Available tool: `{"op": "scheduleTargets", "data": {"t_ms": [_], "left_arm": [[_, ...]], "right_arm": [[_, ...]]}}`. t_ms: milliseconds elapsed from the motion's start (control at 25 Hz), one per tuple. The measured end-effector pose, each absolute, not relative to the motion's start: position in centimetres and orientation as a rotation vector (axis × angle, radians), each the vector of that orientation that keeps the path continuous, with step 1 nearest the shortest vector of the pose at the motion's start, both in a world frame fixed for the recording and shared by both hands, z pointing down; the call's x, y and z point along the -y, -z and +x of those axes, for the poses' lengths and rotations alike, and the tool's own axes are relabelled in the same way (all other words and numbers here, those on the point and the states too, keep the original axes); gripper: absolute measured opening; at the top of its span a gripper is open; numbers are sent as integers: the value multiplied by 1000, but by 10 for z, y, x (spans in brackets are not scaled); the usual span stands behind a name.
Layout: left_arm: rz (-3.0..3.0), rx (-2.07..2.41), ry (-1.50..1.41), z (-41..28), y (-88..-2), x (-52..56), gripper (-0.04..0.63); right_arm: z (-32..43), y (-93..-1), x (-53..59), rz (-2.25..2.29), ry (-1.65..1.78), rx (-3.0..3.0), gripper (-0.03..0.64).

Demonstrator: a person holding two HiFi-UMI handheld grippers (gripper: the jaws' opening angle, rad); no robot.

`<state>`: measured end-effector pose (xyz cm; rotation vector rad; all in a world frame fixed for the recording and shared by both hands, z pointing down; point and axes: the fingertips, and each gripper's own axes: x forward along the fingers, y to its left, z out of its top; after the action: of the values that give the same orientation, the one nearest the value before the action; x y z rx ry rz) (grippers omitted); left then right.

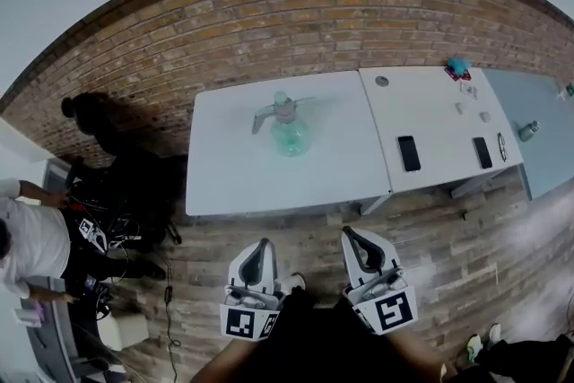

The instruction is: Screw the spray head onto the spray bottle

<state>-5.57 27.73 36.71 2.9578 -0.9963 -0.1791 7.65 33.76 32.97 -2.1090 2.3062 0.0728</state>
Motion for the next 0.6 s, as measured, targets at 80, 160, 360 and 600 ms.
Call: {"op": "scheduleTargets", "data": {"t_ms": [80, 160, 360, 600], "left_arm": [[2940, 1019, 181, -49, -366, -293, 2], [2927, 1041, 185, -41, -364, -304, 2], [2926, 1061, 201, -19, -355, -324, 2], [2968, 993, 195, 9, -354, -353, 2]], "right_arm": [[83, -329, -353, -2102, -76, -2303, 8], [87, -332, -370, -2092, -73, -2339, 8], [101, -337, -400, -2099, -74, -2370, 8], [115, -333, -413, -2095, -100, -2371, 8]]}}
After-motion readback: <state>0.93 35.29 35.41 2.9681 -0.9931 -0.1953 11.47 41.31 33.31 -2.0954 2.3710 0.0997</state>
